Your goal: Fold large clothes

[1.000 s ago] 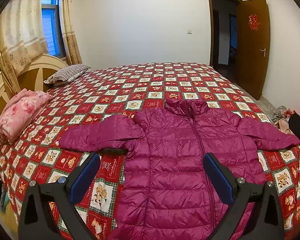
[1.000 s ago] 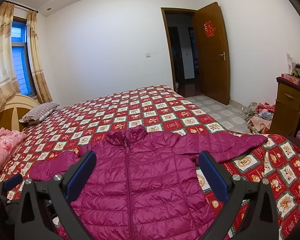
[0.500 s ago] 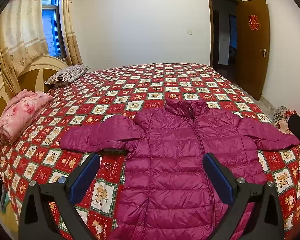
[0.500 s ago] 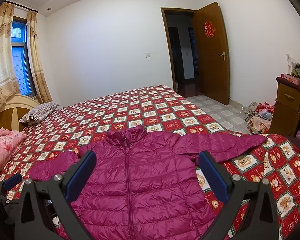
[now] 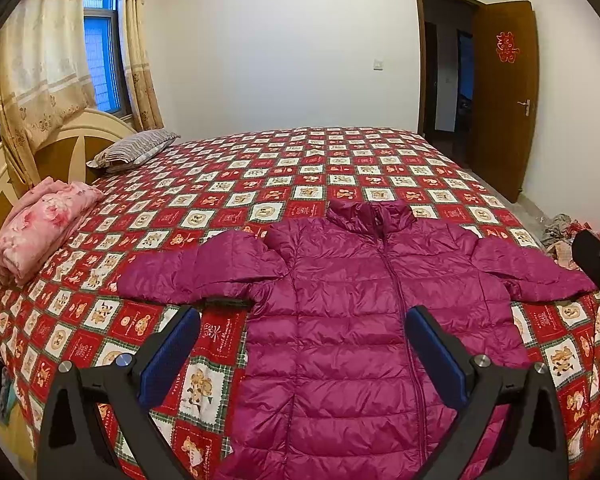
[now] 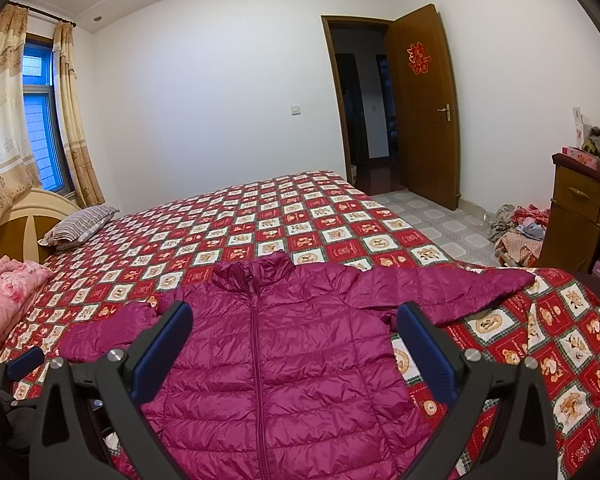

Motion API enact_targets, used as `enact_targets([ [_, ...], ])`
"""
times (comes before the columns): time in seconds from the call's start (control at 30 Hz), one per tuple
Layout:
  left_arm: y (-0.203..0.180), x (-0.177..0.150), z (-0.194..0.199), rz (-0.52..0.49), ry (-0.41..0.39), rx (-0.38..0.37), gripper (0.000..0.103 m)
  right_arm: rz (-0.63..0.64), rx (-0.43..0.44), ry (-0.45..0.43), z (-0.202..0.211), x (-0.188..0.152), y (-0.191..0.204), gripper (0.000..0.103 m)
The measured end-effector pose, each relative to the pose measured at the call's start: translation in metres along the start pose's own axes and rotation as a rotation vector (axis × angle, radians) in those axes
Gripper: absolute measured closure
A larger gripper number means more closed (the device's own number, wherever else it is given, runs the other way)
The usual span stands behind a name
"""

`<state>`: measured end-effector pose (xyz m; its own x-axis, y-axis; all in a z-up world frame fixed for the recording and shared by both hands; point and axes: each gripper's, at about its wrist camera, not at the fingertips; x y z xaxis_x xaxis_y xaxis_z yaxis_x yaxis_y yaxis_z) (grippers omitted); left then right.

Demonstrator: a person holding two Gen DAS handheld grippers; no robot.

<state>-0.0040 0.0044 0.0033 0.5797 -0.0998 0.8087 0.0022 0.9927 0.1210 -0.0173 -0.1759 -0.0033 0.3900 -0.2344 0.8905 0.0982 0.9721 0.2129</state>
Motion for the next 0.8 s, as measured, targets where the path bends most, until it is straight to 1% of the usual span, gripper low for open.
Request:
enact_targets([
  [0.37,-0.002,-0.001,0.005,0.002,0.0,-0.012,0.001,0.004,-0.009,0.0,0.005,0.0,0.0,0.0],
  [0.63,0.004,-0.009,0.027,0.013,-0.016,-0.034,0.001,0.002,-0.028,-0.019,0.024,-0.005,-0.004,0.0],
  [0.8,0.005,-0.016,0.037,0.017,-0.024,-0.028,0.001,0.002,-0.031,-0.018,0.031,-0.01,-0.005,0.0],
])
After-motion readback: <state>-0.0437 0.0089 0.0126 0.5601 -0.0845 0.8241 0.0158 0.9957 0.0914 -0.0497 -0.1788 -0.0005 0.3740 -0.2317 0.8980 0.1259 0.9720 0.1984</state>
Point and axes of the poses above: each gripper's, at about its wrist camera, not at the fingertips, and z roughly against the way its jaws point, y to its left, x to its top, and after that the axes turned 6 degrees about x, right-handed
